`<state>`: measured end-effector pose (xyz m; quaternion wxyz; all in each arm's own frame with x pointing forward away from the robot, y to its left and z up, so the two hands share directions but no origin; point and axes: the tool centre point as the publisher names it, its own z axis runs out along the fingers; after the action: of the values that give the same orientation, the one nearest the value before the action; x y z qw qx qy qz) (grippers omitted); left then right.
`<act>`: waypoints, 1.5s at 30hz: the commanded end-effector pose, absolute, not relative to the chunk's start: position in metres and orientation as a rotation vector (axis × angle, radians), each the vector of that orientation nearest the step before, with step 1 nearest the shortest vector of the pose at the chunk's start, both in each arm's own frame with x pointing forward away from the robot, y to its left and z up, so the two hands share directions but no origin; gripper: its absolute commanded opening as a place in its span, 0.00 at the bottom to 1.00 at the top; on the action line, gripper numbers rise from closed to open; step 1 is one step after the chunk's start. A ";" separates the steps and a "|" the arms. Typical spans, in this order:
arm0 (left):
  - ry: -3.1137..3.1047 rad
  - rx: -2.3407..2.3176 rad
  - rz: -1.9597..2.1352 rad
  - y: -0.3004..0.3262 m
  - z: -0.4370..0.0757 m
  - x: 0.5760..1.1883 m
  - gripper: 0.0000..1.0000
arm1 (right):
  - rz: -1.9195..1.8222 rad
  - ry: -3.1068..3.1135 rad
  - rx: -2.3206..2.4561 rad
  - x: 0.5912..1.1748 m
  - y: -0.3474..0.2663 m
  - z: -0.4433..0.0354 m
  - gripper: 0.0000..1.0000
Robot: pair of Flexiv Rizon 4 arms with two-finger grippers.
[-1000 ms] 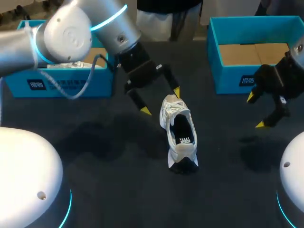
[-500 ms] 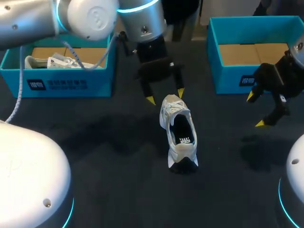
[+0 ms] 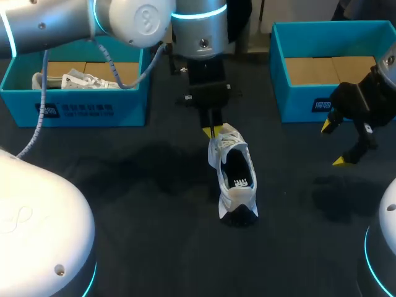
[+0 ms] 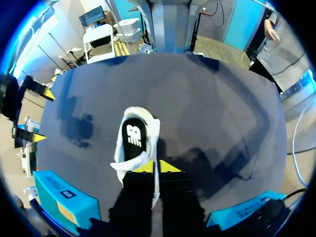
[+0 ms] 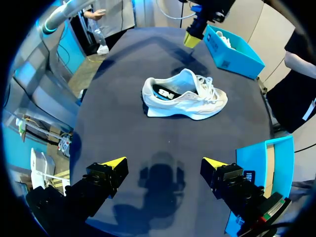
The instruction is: Take the shoe out of the shoebox, open the shoe tongue, remove and reinsert the insole, then place the shoe into the shoebox
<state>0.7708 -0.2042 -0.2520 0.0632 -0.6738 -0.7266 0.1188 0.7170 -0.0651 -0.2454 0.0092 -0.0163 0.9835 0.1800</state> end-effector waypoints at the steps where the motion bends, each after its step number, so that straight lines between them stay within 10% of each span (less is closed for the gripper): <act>1: -2.180 -2.022 0.300 -0.214 -0.267 0.774 0.00 | 0.559 3.070 -0.050 0.716 -0.065 -0.246 1.00; 45: -2.265 -2.086 0.201 -0.274 -0.354 0.738 0.00 | 0.559 3.070 -0.050 0.716 -0.065 -0.246 1.00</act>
<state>0.7398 -0.2699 -0.3487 0.0279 -0.6761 -0.7332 0.0672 0.7168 -0.0653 -0.2457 0.0095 -0.0167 0.9835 0.1801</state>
